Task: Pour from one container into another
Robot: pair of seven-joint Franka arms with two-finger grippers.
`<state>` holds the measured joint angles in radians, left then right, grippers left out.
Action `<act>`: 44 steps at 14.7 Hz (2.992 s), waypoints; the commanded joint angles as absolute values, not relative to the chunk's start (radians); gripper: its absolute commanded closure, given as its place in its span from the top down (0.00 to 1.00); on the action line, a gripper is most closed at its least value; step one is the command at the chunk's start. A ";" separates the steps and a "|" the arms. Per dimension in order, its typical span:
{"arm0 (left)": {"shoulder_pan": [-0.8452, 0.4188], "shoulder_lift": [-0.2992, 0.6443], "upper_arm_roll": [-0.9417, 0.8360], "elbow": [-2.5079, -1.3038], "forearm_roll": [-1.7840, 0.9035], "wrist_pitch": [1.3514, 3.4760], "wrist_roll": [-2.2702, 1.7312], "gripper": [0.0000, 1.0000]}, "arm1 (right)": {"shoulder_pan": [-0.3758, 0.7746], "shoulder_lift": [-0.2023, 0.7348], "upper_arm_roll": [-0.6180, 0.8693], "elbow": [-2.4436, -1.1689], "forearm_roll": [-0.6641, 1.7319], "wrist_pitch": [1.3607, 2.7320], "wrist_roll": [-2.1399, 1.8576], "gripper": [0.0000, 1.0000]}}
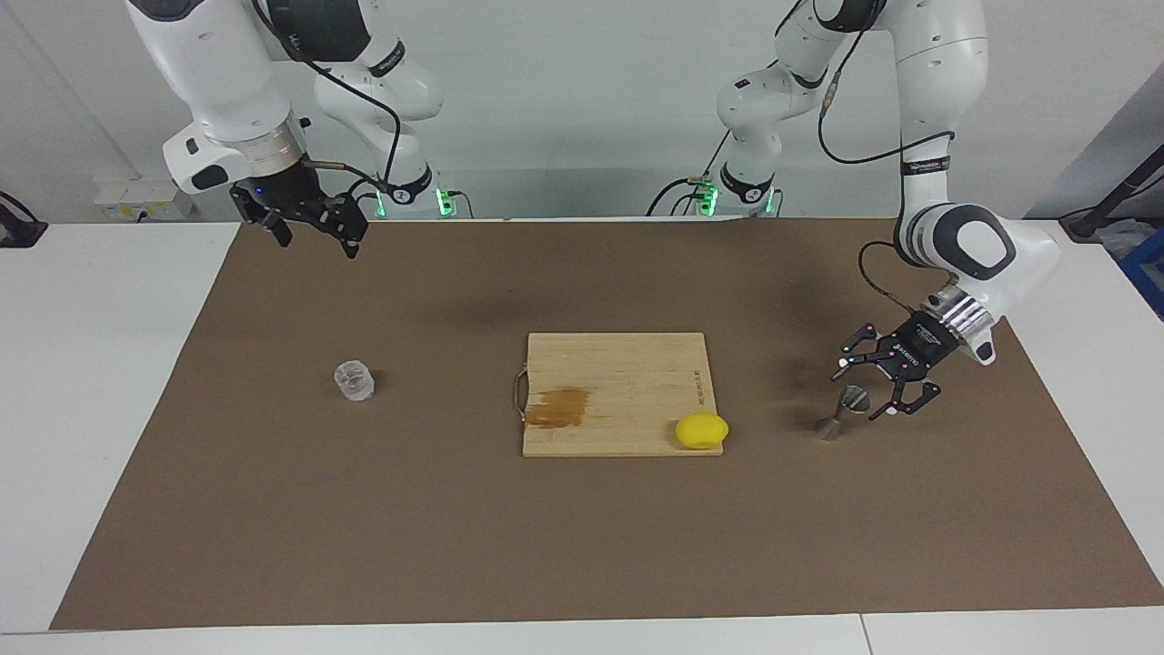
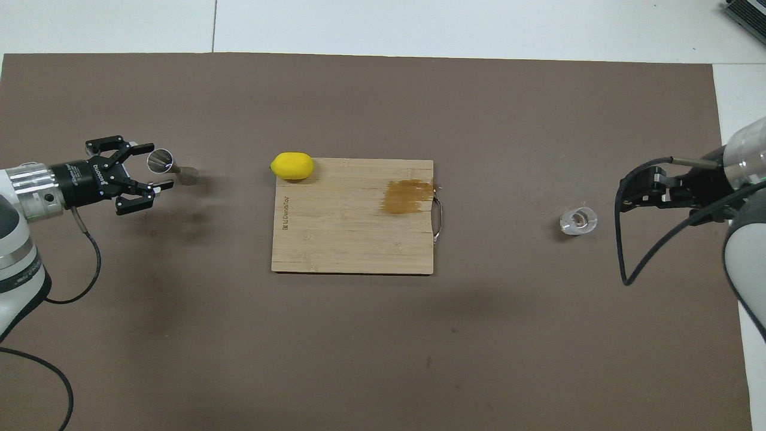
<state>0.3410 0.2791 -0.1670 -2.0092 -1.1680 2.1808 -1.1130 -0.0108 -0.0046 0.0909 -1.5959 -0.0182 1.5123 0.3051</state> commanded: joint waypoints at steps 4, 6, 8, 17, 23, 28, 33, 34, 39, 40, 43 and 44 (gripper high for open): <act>0.330 0.270 -0.158 -2.025 -1.197 2.175 -1.094 0.00 | -0.026 -0.009 0.098 -1.600 -0.017 1.511 0.281 1.00; 0.328 0.271 -0.158 -2.022 -1.197 2.172 -1.098 0.00 | -0.026 -0.009 0.098 -1.601 -0.017 1.511 0.281 1.00; 0.328 0.272 -0.158 -2.014 -1.197 2.148 -1.103 0.00 | -0.026 -0.009 0.098 -1.600 -0.017 1.511 0.281 1.00; 0.246 0.206 -0.173 -1.967 -1.195 2.019 -1.175 0.00 | -0.026 -0.009 0.098 -1.600 -0.018 1.511 0.281 1.00; 0.066 0.140 -0.175 -1.968 -1.201 2.080 -1.348 0.00 | -0.026 -0.009 0.098 -1.600 -0.017 1.511 0.281 1.00; -0.136 0.147 -0.175 -1.974 -1.264 2.293 -1.404 0.00 | -0.026 -0.009 0.098 -1.600 -0.017 1.505 0.282 1.00; -0.316 0.170 -0.175 -1.980 -1.389 2.553 -1.405 0.00 | -0.029 -0.014 0.097 -1.600 -0.018 1.487 0.262 1.00; -0.377 0.187 -0.175 -1.977 -1.434 2.665 -1.405 0.00 | -0.044 -0.021 0.097 -1.600 -0.017 1.474 0.259 1.00; -0.515 0.270 -0.173 -1.942 -1.631 2.856 -1.401 0.00 | -0.048 -0.021 0.097 -1.603 -0.017 1.502 0.297 0.97; -0.518 0.287 -0.173 -1.924 -1.628 2.856 -1.396 0.00 | -0.054 -0.020 0.095 -1.603 -0.015 1.522 0.337 0.94; -0.535 0.340 -0.173 -1.879 -1.628 2.862 -1.393 0.00 | -0.096 -0.014 0.095 -1.605 0.053 1.531 0.480 0.94; -0.537 0.344 -0.173 -1.879 -1.626 2.865 -1.391 0.00 | -0.110 -0.008 0.095 -1.605 0.070 1.535 0.536 0.94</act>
